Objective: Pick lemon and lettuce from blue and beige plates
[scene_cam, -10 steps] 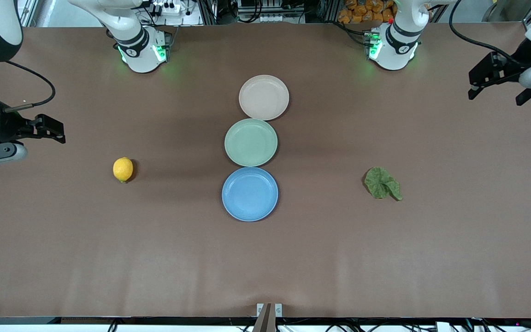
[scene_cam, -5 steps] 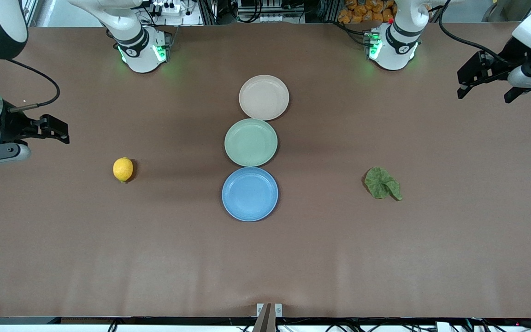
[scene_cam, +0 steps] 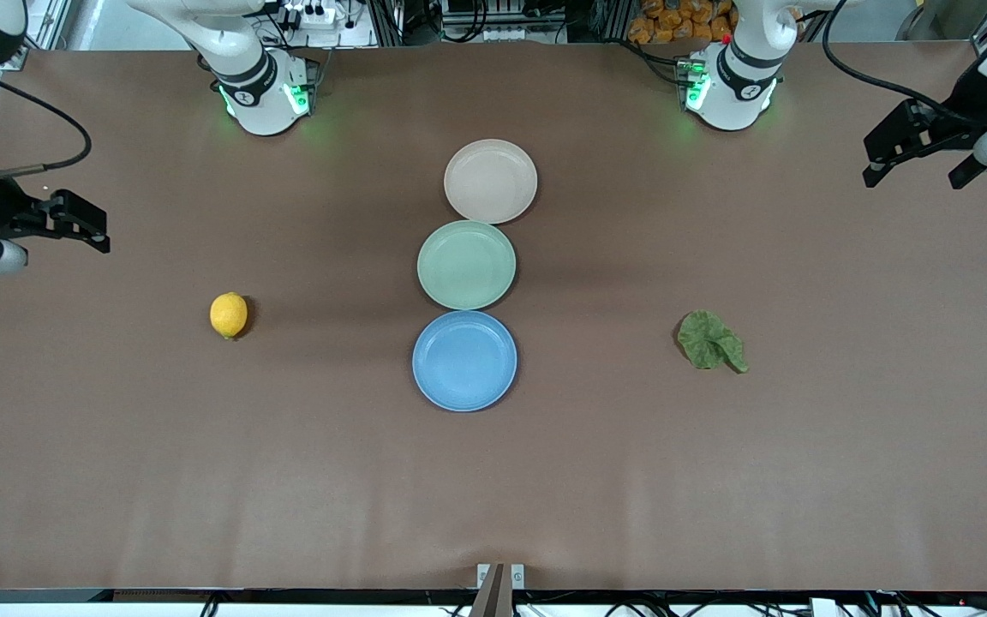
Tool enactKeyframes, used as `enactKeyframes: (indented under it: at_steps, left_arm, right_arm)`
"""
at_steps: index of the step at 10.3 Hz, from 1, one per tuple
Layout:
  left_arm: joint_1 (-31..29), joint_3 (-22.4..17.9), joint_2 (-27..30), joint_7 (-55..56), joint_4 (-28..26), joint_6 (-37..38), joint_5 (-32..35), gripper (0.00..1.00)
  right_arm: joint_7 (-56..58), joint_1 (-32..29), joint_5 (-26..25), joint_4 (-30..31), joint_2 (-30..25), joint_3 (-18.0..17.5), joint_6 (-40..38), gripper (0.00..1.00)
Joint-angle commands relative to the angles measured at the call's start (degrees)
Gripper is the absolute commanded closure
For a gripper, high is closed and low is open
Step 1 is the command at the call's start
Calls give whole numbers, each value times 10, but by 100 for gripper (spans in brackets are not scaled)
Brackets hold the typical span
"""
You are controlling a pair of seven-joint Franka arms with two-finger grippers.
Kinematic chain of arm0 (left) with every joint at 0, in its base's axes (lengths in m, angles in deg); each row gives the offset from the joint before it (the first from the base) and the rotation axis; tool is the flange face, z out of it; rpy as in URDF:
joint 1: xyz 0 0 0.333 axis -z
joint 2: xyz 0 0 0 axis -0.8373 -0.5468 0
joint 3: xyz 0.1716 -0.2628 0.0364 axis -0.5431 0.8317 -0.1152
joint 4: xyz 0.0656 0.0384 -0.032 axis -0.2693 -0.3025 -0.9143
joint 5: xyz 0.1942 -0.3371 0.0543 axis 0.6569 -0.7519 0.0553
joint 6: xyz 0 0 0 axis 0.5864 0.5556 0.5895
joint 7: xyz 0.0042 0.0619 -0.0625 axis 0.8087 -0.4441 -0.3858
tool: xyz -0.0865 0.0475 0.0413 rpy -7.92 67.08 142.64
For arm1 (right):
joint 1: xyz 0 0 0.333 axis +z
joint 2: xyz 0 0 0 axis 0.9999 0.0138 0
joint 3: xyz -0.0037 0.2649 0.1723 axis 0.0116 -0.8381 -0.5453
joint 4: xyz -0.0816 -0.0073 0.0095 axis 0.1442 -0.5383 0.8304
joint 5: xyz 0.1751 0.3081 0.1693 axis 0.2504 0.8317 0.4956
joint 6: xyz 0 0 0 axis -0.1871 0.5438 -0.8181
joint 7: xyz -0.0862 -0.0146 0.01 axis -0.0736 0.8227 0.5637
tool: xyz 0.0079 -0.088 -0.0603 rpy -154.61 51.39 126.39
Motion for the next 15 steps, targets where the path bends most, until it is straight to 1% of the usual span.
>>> enactKeyframes:
  at_steps: [1, 6, 11, 13, 15]
  left_arm:
    - [1, -13, -8, 6, 5, 12, -4, 0]
    - [0, -15, -13, 39, -4, 15, -8, 0]
    - [0, -18, -20, 11, 2, 15, -3, 0]
    - [-1, -20, -24, 11, 2, 15, -3, 0]
    - [0, -26, -26, 11, 3, 15, -3, 0]
  right_arm:
    - [-10, -5, 0, 7, -17, -1, -4, 0]
    - [-7, -6, 0, 8, -18, 0, -4, 0]
    - [-8, -14, 1, 8, -19, 1, 1, 0]
    - [-10, -14, 21, 9, -19, 2, -3, 0]
    - [-12, -14, 23, 15, -21, 2, 0, 0]
